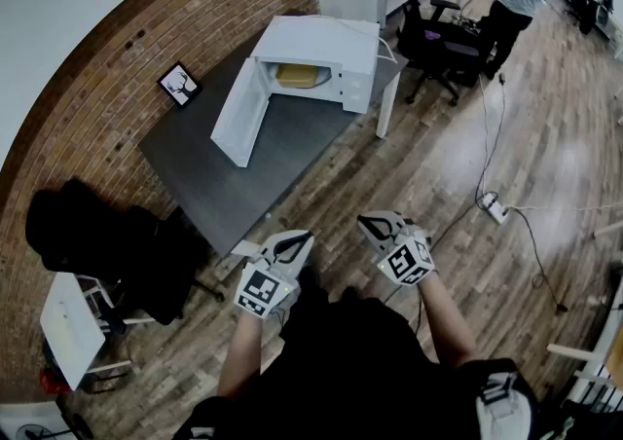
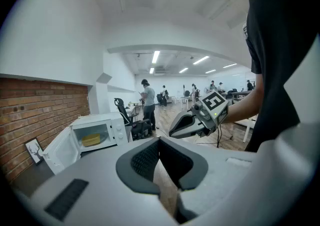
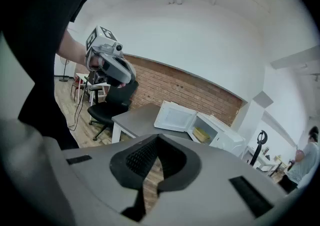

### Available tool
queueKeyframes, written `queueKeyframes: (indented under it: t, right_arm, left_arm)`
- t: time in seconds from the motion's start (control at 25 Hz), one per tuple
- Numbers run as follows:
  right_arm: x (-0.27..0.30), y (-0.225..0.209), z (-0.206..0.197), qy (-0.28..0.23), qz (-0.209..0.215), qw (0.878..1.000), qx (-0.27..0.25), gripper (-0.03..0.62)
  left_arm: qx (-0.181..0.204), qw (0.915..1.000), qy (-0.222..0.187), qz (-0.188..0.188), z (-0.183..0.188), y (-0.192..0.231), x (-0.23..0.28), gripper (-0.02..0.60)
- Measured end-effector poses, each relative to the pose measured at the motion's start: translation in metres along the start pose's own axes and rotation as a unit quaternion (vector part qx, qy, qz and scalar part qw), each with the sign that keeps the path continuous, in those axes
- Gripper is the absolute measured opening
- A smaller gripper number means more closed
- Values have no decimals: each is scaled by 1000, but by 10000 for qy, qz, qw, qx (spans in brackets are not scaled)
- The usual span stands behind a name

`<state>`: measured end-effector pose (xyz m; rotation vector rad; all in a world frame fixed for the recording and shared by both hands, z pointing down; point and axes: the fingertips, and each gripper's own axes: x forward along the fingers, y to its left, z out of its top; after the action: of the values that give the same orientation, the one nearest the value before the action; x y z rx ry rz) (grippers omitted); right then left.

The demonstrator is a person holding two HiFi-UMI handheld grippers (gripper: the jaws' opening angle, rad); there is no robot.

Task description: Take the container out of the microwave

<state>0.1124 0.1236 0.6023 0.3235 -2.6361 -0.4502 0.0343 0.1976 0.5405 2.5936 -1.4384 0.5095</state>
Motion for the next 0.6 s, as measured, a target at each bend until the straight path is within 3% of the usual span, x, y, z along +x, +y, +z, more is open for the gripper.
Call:
queueKeyframes:
  t: [0.6]
  right_arm:
    - [-5,-2,3,-32,52,10000,67,-3]
  left_arm:
    - [11,10000,5,42,3,-6,-2,2]
